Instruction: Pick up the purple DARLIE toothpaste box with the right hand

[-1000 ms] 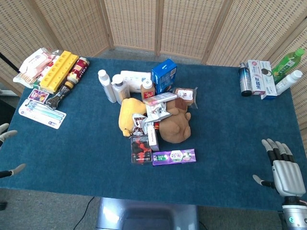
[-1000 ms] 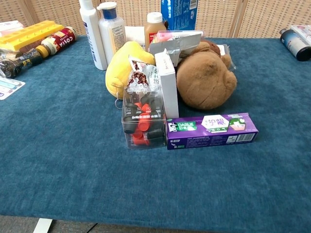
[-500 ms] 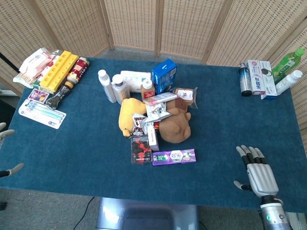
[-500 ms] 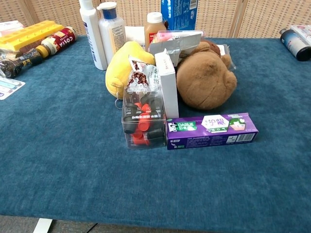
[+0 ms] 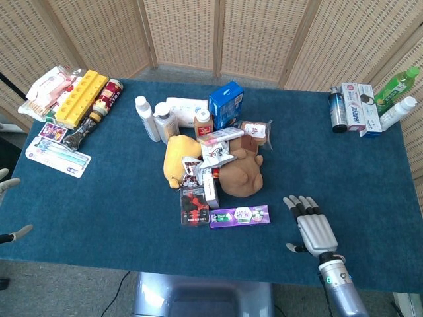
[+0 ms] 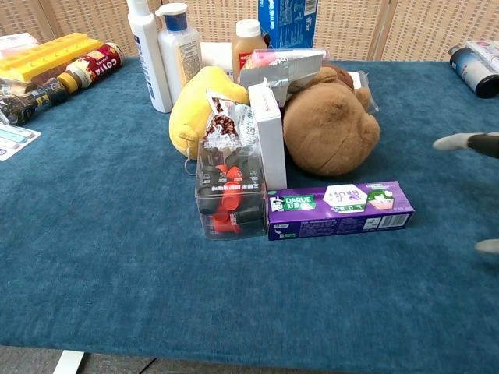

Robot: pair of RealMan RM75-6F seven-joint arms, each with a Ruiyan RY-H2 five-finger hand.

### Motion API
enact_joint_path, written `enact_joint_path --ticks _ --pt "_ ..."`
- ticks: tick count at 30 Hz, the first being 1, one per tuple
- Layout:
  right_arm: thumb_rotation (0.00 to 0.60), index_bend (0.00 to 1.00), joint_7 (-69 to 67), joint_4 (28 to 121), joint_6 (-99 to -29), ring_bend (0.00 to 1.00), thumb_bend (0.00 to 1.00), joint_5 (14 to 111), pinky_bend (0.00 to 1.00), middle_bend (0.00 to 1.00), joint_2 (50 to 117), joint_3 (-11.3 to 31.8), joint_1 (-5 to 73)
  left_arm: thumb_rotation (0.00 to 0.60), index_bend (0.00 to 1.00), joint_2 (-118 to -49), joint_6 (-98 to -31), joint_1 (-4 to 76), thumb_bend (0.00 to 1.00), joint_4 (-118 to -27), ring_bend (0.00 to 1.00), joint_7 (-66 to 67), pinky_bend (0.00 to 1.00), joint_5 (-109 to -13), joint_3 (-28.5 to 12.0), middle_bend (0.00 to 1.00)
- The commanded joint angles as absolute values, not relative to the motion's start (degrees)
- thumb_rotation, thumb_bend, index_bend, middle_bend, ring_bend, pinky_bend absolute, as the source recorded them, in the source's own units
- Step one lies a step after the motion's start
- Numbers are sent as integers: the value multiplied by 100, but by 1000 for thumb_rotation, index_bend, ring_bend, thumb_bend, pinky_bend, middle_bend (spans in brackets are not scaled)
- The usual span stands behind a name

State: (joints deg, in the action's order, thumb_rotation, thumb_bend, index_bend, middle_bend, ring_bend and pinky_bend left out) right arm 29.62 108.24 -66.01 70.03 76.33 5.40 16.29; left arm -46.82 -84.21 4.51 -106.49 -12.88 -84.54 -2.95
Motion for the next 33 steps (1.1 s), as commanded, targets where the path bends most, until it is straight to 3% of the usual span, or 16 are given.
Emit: enact_joint_path --ticks 1,16,27,30,32,33 --pt "600 0 3292 11008 -6393 0 0 6613 0 0 7826 681 1913 600 200 -4688 -8409 456 0 -10648 0 -1281 0 -8441 -298 0" --pt "600 0 4148 10860 -6272 0 0 5224 0 0 8551 932 2821 600 199 -4681 -8403 448 0 -10627 0 -1322 0 -8389 -318 0" --pt "600 0 3913 10307 -6418 0 0 5316 0 9 8951 832 3063 600 196 -4663 -8396 441 0 -10616 0 -1397 0 -8374 -327 0" --pt "600 49 3714 10166 -6473 13 0 5521 33 194 9039 781 3044 600 196 -4663 -8384 445 0 -10612 0 -1407 0 -8366 -330 0" --pt "600 152 3645 10078 -6481 100 0 5566 143 343 9090 744 3046 600 195 -4664 -8372 450 0 -10613 0 -1399 0 -8375 -326 0" --pt "600 231 3630 10046 -6483 199 0 5563 245 439 9111 732 3050 600 195 -4666 -8368 451 0 -10615 0 -1394 0 -8379 -323 0"
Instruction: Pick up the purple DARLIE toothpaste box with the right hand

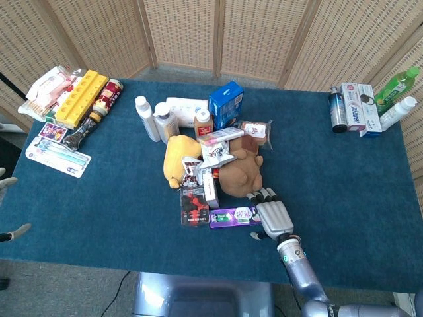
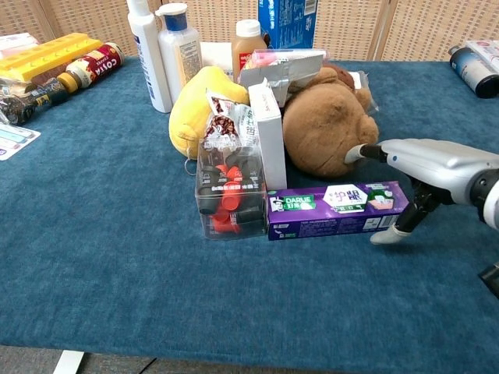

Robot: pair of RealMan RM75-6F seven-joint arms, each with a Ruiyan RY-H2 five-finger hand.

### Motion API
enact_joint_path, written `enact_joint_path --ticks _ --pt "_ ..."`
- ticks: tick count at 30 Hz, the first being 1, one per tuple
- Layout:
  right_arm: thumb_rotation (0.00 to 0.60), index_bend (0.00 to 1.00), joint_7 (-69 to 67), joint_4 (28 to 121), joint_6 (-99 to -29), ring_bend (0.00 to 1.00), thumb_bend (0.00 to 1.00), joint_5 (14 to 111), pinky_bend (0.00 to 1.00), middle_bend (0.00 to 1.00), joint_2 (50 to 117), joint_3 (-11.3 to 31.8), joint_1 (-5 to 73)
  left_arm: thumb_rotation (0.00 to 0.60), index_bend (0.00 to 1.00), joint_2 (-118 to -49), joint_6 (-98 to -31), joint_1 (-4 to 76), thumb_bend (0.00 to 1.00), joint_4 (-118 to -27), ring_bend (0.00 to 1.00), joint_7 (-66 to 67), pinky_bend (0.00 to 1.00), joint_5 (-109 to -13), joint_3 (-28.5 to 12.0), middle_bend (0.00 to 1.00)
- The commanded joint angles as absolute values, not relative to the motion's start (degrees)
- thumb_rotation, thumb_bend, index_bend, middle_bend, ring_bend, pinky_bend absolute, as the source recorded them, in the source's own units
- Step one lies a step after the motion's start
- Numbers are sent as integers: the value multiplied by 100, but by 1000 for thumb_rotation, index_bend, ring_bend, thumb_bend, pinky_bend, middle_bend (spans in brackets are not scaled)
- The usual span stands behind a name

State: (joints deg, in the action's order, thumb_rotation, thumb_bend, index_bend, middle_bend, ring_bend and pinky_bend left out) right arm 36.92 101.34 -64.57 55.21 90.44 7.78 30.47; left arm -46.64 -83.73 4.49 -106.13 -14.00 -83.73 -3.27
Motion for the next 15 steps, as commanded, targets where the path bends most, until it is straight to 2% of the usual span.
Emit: enact_joint_path --ticks 1,4,7,10,15 --pt "600 294 3610 10009 -6482 279 0 5560 323 514 9138 715 3054 600 195 -4669 -8367 450 0 -10617 0 -1385 0 -8383 -320 0" --pt "600 428 3594 9956 -6479 434 0 5538 479 670 9185 672 3064 600 195 -4671 -8378 445 0 -10622 0 -1376 0 -8378 -323 0" --pt "600 518 3603 9932 -6515 529 0 5523 571 773 9221 656 3076 600 194 -4674 -8375 444 0 -10619 0 -1374 0 -8363 -327 0" --pt "600 558 3606 9947 -6599 569 0 5553 606 818 9214 657 3071 600 194 -4673 -8372 443 0 -10618 0 -1378 0 -8352 -330 0" --pt "600 569 3636 10120 -6772 581 0 5642 617 830 9034 644 3029 600 193 -4668 -8362 444 0 -10608 0 -1399 0 -8348 -333 0"
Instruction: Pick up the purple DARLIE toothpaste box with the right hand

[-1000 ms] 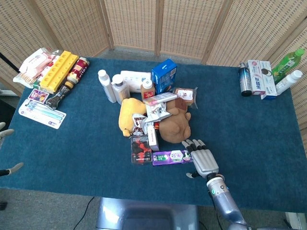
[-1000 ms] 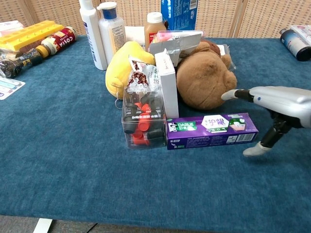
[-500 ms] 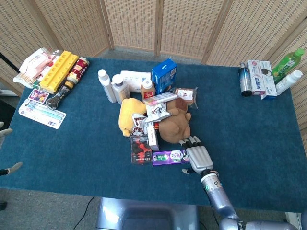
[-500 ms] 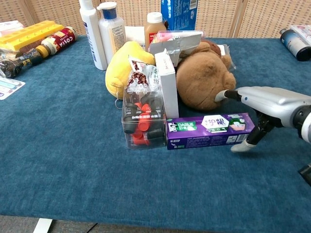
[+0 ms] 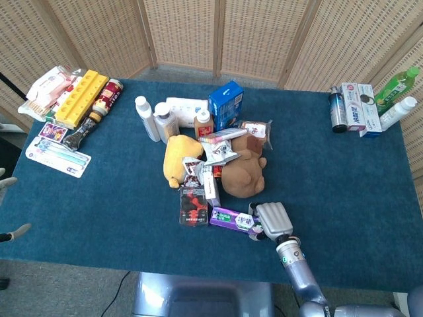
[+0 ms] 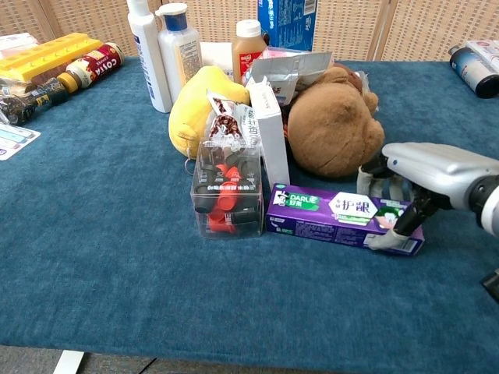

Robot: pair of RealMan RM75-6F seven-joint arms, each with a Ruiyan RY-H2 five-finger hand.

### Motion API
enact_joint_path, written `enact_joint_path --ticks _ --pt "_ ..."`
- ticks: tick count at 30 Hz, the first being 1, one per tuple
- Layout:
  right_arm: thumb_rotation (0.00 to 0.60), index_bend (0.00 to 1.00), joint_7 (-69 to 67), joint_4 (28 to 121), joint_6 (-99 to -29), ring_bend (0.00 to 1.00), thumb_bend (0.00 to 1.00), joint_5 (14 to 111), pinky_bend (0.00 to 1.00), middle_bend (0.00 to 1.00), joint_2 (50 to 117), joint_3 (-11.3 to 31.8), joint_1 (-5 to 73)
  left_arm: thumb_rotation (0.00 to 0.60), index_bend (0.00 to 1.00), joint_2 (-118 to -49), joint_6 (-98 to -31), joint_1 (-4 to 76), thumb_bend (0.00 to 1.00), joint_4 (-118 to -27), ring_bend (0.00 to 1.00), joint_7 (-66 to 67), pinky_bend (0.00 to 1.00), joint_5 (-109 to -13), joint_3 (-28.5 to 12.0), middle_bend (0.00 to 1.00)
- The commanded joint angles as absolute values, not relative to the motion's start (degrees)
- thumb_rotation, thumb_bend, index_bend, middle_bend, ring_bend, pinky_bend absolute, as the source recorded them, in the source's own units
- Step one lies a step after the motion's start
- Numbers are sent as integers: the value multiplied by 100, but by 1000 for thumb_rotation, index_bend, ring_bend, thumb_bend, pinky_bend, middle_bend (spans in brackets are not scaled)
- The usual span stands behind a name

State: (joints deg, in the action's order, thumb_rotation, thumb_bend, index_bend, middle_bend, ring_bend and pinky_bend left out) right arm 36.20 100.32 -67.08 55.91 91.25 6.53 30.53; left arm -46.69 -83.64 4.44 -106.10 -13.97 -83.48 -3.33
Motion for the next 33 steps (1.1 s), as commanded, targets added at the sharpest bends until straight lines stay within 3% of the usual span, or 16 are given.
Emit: enact_joint_path --ticks 1,19,33 --pt "600 569 3639 10203 -6825 581 0 5686 617 830 8949 632 3006 600 193 -4667 -8360 444 0 -10606 0 -1404 0 -8348 -332 0" --pt "600 575 3379 11554 -7472 584 0 6430 618 834 7411 629 2626 600 192 -4684 -8350 446 0 -10648 0 -1347 0 -8370 -324 0" --pt "600 583 3660 12249 -7762 601 0 6782 636 852 7056 861 2660 600 192 -4686 -8351 446 0 -10664 0 -1340 0 -8391 -317 0"
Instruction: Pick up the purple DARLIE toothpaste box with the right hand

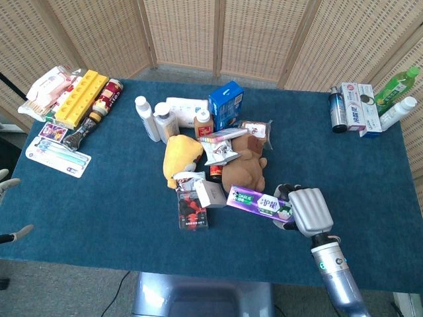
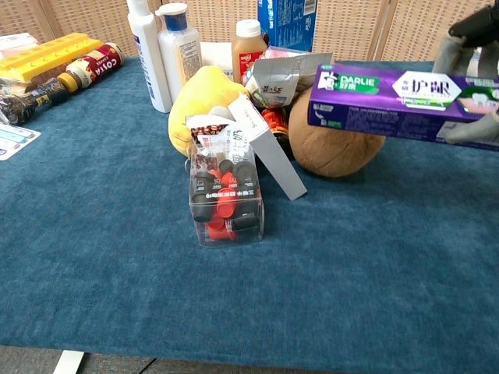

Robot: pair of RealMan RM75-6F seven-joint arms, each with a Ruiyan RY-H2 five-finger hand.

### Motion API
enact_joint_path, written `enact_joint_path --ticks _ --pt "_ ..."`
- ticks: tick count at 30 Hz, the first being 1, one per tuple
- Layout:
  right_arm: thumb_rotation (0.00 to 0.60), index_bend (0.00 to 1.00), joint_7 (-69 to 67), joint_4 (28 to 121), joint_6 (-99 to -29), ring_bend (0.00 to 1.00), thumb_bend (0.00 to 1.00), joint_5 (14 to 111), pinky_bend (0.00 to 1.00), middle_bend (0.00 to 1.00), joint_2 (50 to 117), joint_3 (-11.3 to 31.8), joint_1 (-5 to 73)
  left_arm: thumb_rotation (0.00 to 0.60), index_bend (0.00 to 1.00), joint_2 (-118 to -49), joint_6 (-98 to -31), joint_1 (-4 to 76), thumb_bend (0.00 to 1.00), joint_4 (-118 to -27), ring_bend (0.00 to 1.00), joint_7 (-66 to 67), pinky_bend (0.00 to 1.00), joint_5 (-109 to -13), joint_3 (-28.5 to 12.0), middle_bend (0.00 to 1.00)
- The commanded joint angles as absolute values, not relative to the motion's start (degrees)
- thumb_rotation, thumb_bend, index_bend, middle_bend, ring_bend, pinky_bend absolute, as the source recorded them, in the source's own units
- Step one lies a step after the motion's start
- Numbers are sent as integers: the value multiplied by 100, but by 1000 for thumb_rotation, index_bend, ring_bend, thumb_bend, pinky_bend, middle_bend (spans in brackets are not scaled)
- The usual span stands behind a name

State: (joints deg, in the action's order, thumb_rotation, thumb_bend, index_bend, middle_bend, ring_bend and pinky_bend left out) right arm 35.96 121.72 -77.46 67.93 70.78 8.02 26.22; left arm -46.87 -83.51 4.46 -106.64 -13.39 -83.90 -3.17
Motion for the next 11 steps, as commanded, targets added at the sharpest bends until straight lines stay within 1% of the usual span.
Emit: enact_joint_path --ticks 1,7,11 --pt "600 583 3707 12302 -7766 601 0 6761 636 852 7047 903 2687 600 192 -4686 -8350 447 0 -10664 0 -1343 0 -8394 -316 0" --pt "600 584 3967 12484 -7803 601 0 6587 636 852 7049 1078 2821 600 192 -4684 -8349 448 0 -10664 0 -1355 0 -8409 -313 0" --pt "600 584 4082 12545 -7837 601 0 6506 636 851 7063 1116 2867 600 192 -4680 -8351 446 0 -10663 0 -1362 0 -8408 -312 0"
